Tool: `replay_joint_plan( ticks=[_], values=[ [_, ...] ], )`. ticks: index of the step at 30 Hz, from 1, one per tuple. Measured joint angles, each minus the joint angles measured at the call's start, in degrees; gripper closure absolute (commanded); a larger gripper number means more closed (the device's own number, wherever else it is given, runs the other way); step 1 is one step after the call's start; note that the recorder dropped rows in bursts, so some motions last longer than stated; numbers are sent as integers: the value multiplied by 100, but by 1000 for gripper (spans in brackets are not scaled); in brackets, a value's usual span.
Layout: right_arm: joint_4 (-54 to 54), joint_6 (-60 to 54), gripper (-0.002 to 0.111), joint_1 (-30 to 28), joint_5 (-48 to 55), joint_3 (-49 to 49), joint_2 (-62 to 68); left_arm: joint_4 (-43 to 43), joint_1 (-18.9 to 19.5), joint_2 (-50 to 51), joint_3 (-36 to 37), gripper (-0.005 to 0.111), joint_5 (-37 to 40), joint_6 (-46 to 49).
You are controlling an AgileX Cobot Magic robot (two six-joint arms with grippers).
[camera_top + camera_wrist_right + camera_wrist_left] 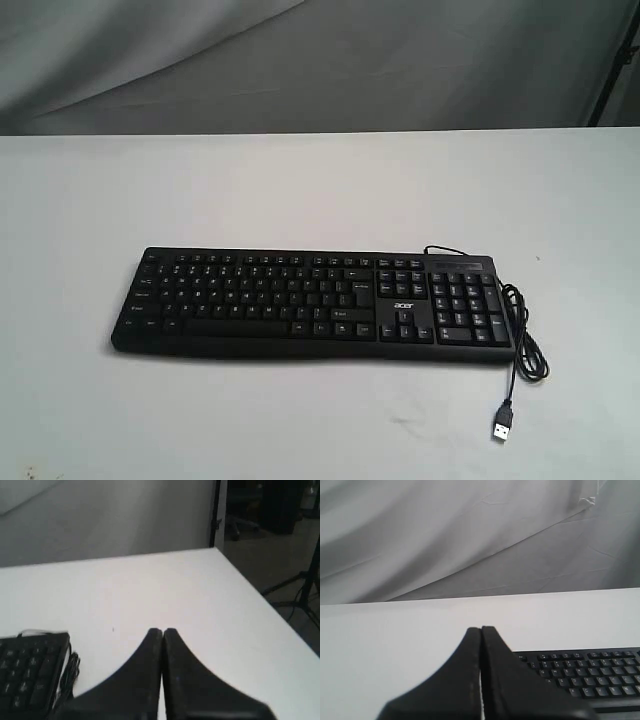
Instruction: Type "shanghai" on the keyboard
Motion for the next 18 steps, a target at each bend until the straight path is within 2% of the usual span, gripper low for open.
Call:
replay_joint_plan(
  ticks=[12, 14, 18],
  values=[
    [189, 128, 108, 0, -2399, 0, 0, 0, 0, 0, 0, 107, 0, 0],
    [489, 481, 108, 0, -3211, 0, 0, 0, 0, 0, 0, 107, 0, 0],
    [698, 2253, 108, 0, -4842, -15, -9, 0, 0, 0, 0, 107, 0, 0]
  ],
)
